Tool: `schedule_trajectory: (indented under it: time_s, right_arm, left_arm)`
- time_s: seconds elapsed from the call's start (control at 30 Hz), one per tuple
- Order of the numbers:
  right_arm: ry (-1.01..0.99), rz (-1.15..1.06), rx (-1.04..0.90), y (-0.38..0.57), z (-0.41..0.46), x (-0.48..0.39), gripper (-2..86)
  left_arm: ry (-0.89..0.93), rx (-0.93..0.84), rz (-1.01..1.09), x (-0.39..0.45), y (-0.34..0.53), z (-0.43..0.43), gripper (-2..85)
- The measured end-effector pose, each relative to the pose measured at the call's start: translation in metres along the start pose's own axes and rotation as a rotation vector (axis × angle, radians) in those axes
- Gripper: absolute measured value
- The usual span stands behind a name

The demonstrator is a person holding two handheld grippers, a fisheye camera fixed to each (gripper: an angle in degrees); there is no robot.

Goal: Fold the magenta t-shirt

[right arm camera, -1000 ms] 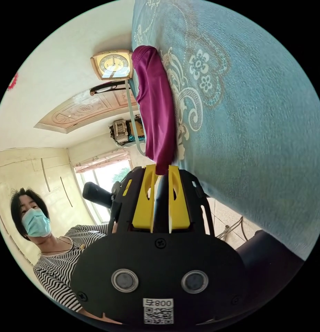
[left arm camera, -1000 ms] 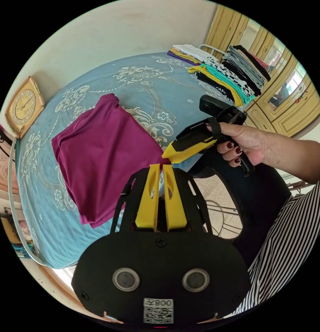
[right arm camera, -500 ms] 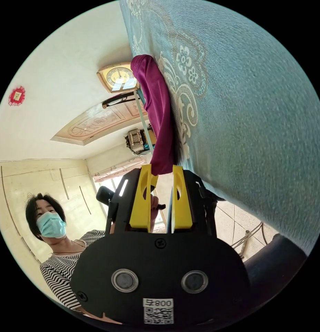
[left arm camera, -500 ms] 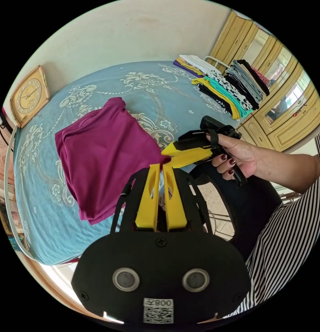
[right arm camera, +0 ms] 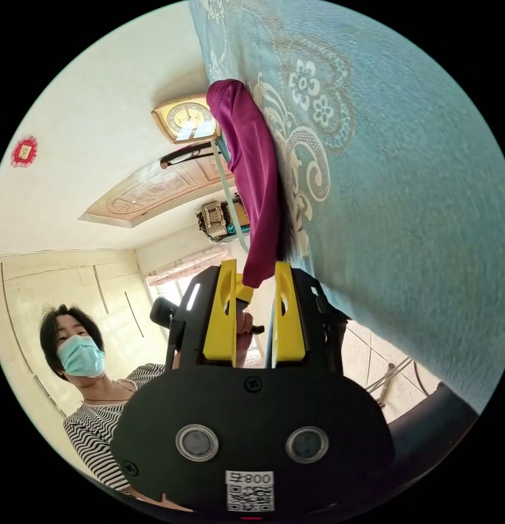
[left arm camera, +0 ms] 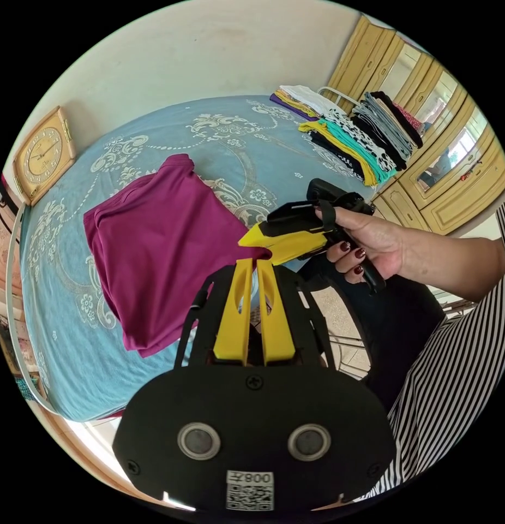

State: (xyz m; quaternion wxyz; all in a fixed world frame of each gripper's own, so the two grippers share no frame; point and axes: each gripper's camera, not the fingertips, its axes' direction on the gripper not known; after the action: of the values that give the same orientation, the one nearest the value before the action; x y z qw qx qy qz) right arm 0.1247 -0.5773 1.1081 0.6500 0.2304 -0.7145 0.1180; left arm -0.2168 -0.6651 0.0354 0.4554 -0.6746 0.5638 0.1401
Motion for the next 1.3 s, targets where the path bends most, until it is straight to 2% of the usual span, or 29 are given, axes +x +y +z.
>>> schedule_trajectory:
  time_s: [0.2, 0.3, 0.4, 0.47, 0.57, 0.73, 0.9, 1.3]
  right_arm:
    - [0.058, -0.011, -0.024, 0.002, 0.010, -0.009, 3.2]
    - [0.076, -0.034, -0.028, 0.008, 0.007, -0.018, 2.5]
    - [0.057, -0.058, -0.028, 0.015, 0.006, -0.029, 2.1]
    - [0.049, -0.083, -0.032, 0.019, 0.007, -0.039, 2.0]
    - [0.041, -0.127, -0.043, 0.026, 0.010, -0.057, 1.9]
    - [0.030, -0.173, -0.046, 0.037, 0.011, -0.080, 1.9]
    - [0.028, -0.181, -0.038, 0.055, 0.006, -0.092, 1.8]
    - [0.032, -0.199, -0.023, 0.108, -0.015, -0.113, 1.4]
  left_arm:
    - [0.042, 0.003, -0.057, -0.044, 0.019, -0.017, 1.1]
    - [0.145, 0.040, -0.214, -0.084, 0.043, -0.030, 1.6]
    - [0.349, 0.113, -0.471, -0.137, 0.084, -0.036, 3.0]
    - [0.568, 0.206, -0.679, -0.176, 0.123, -0.033, 5.2]
    - [0.800, 0.322, -0.869, -0.210, 0.162, -0.023, 8.8]
    - [1.022, 0.539, -1.094, -0.241, 0.201, -0.010, 12.4]
    - [1.035, 0.620, -1.175, -0.260, 0.215, -0.010, 12.2]
    - [0.974, 0.682, -1.232, -0.263, 0.232, -0.029, 4.0]
